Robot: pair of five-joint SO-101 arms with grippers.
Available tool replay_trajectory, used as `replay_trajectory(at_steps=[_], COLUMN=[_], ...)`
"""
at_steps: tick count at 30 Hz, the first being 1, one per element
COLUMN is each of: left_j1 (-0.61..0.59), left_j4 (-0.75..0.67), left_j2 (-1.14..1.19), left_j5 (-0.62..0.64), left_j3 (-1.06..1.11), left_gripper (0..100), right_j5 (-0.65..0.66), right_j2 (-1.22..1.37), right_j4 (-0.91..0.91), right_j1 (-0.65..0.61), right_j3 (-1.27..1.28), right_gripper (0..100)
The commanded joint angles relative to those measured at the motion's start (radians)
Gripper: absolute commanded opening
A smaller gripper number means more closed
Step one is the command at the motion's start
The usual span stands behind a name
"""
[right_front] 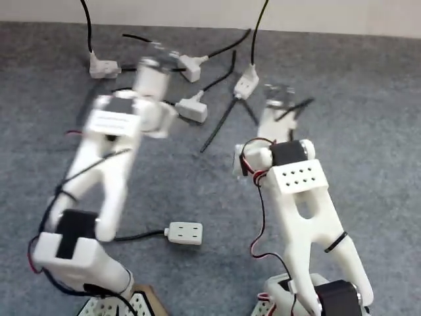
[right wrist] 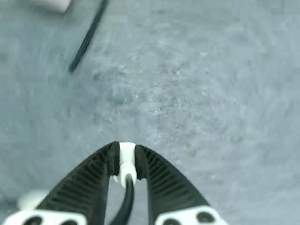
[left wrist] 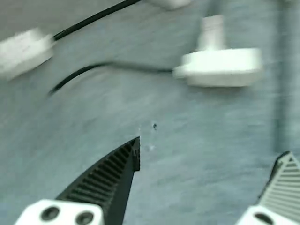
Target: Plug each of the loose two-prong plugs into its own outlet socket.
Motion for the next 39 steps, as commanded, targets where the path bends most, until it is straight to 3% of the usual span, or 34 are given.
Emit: replay_trajectory(at_steps=[1, 5, 9, 14, 22, 26, 29, 33, 39], left_j1=[-0.170, -0.306, -0.414, -0.473, -0.504, -0.499, -0.499, -0.504, -0.506], left_j4=[0.068, 0.170, 0.130, 0.015, -0.014, -0.014, -0.012, -0.008, -0.008], left_j2=[-0.070, -0.071, -0.082, -0.084, -0.084, -0.084, -0.082, -0.082, -0.082], left_j5=[0.003, -0.003, -0.006, -0.006, -0.006, -0.006, -0.006, -0.006, -0.057], left_j3=[-0.039, -0.022, 0.068, 0.168, 0.174, 0.174, 0.157, 0.133, 0.131], left_gripper=[42, 42, 42, 42, 42, 42, 42, 42, 42], right_j5=[0.265, 0.354, 0.391, 0.130, 0.054, -0.157, -0.176, -0.176, -0.219], right_j2=[-0.019, -0.005, 0.039, 0.157, 0.225, 0.231, 0.229, 0.206, 0.033], right_j4=[0.061, 0.136, 0.305, 0.360, 0.352, 0.358, 0.361, 0.303, -0.022], right_j1=[-0.067, -0.151, -0.232, -0.226, -0.242, -0.249, -0.268, -0.361, -0.467], right_j3=[-0.048, -0.120, -0.278, -0.478, -0.490, -0.487, -0.481, -0.377, 0.008], right_gripper=[0.5, 0.5, 0.5, 0.5, 0.5, 0.5, 0.5, 0.5, 0.5])
